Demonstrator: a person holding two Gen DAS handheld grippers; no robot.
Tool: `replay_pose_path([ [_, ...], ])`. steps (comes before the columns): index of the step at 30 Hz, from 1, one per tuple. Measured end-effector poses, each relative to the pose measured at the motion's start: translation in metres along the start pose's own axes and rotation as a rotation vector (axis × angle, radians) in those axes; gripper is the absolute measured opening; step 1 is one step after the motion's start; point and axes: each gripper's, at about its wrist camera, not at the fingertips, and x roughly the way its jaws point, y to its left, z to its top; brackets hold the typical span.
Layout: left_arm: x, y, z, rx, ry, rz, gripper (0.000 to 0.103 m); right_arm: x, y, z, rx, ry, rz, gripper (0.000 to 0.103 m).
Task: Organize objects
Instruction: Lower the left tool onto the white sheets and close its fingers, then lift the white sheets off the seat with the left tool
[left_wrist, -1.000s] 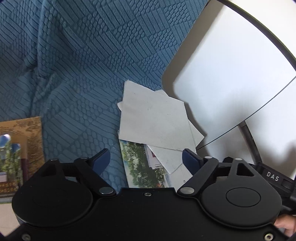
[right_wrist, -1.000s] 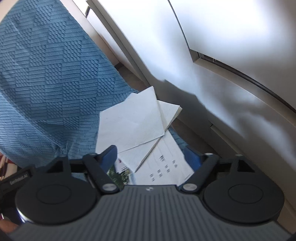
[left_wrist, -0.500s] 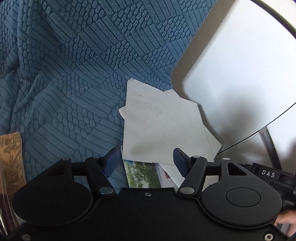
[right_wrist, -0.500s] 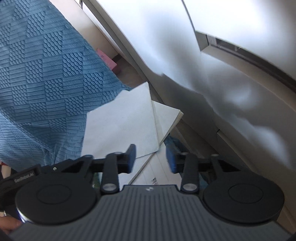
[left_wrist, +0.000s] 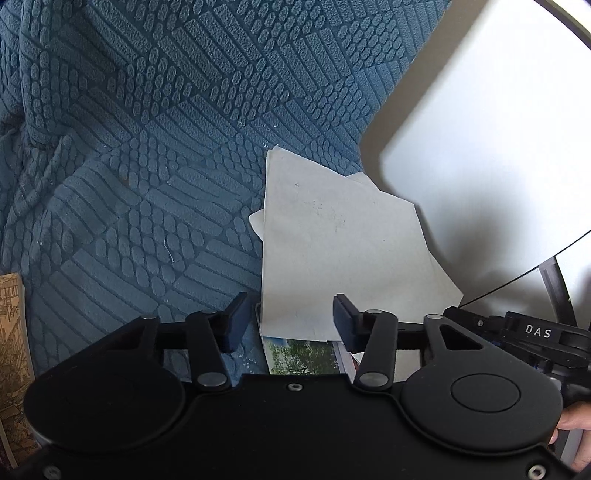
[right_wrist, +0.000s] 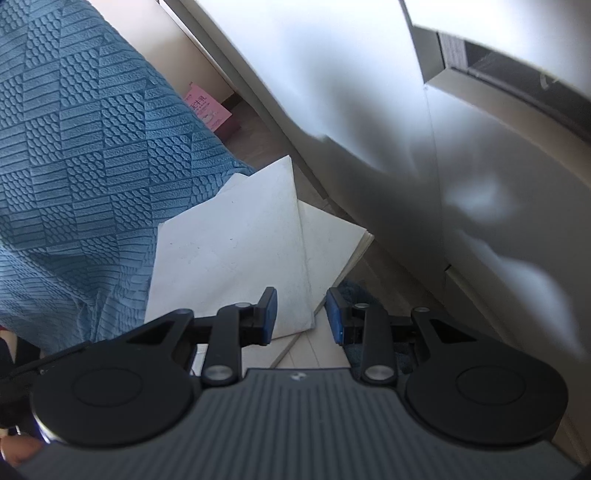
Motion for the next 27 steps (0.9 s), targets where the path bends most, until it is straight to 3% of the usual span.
replay_pose_path([
  [4, -0.001, 0.009, 0.001, -0.051, 0.019, -0.022, 0.03, 0.001, -0.004, 0.001, 0.031, 0.002, 0.021, 0.032],
  [6, -0.003, 0.018, 0.003, -0.101, 0.035, -0.081, 0.023, -0.001, -0.009, 0.002, 0.056, 0.009, 0.041, 0.032],
  [12, -0.013, 0.04, 0.007, -0.229, 0.047, -0.214, 0.023, -0.007, -0.027, 0.001, 0.211, 0.022, 0.144, 0.031],
  [17, -0.017, 0.063, 0.007, -0.351, 0.043, -0.297, 0.023, -0.014, -0.026, 0.001, 0.249, 0.009, 0.176, 0.019],
  [20, -0.02, 0.074, 0.004, -0.406, 0.047, -0.32, 0.024, -0.019, -0.024, 0.002, 0.267, -0.006, 0.207, 0.007],
  [27, -0.009, 0.093, -0.007, -0.533, 0.083, -0.339, 0.041, -0.03, -0.011, 0.003, 0.263, -0.008, 0.274, 0.004],
])
